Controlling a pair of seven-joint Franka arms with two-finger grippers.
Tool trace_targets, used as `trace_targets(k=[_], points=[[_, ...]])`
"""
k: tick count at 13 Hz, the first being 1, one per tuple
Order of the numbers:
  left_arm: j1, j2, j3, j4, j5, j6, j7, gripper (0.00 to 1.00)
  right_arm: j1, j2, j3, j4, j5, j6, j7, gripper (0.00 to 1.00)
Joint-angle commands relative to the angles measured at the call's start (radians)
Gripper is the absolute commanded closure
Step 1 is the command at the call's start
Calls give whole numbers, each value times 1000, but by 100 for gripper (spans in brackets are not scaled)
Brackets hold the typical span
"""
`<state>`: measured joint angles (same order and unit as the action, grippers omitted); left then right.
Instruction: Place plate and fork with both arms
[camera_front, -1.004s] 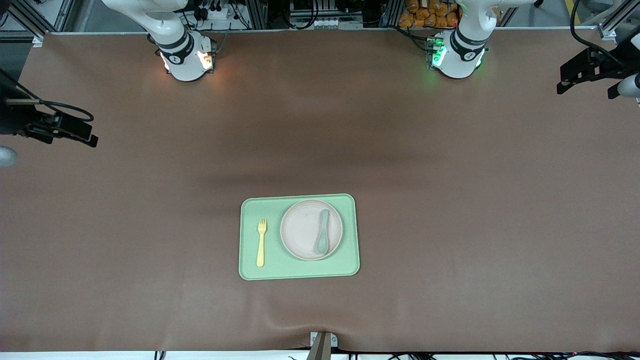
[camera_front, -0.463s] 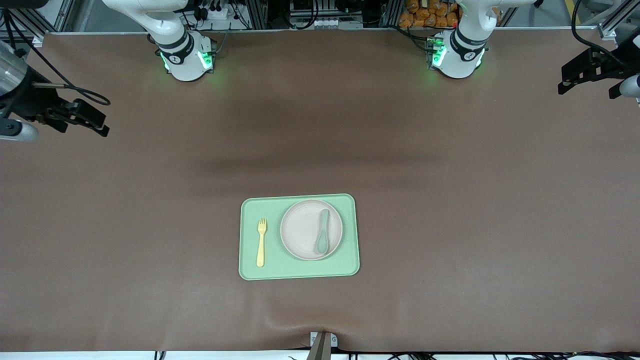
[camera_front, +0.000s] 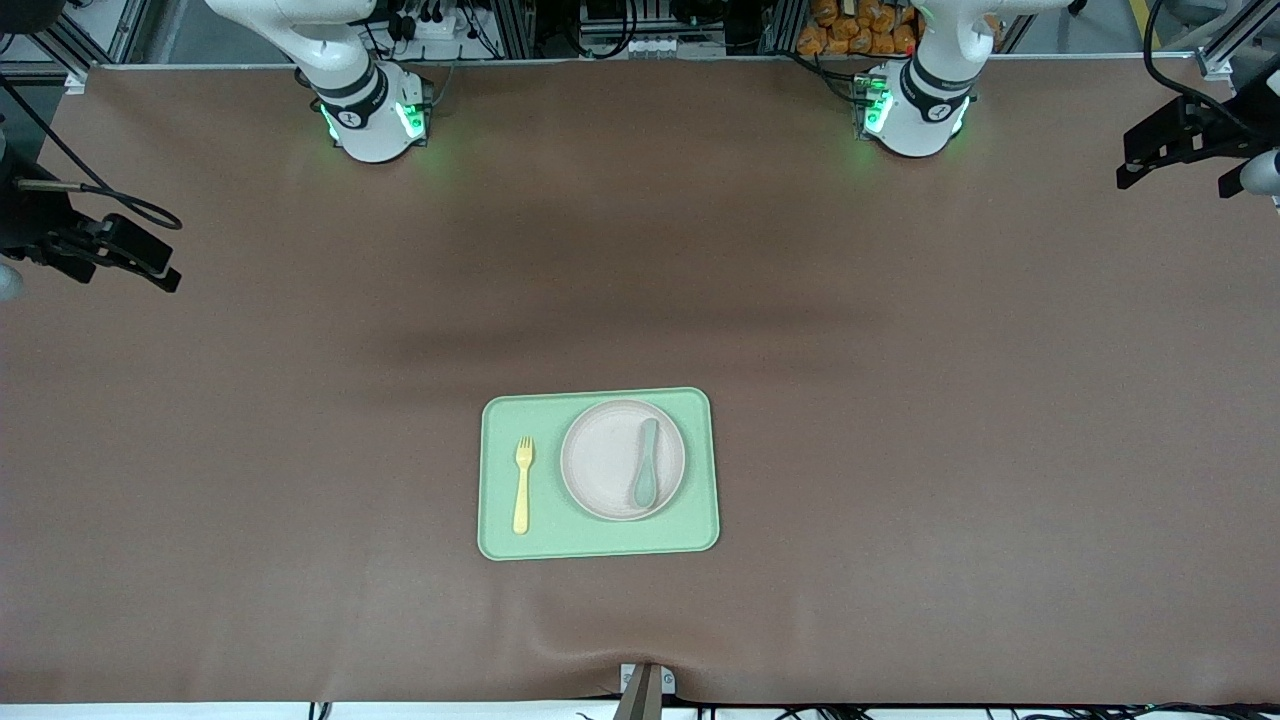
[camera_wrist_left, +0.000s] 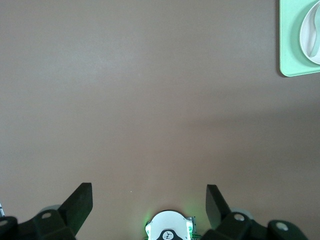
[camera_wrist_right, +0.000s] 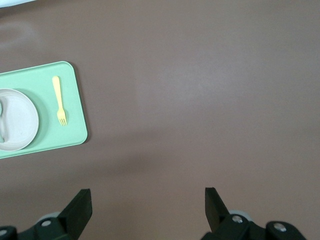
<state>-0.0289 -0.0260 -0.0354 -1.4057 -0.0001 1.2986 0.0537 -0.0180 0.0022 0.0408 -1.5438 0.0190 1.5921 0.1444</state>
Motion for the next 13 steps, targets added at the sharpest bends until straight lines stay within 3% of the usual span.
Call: trace_targets(k=[1,13], points=[[6,-12,-4,-7,11,7,6,0,-2,19,1,40,-11,-18,-31,0],[6,-12,-1,-7,11,7,5,0,0,18,1,40,-8,-20,-107,0]])
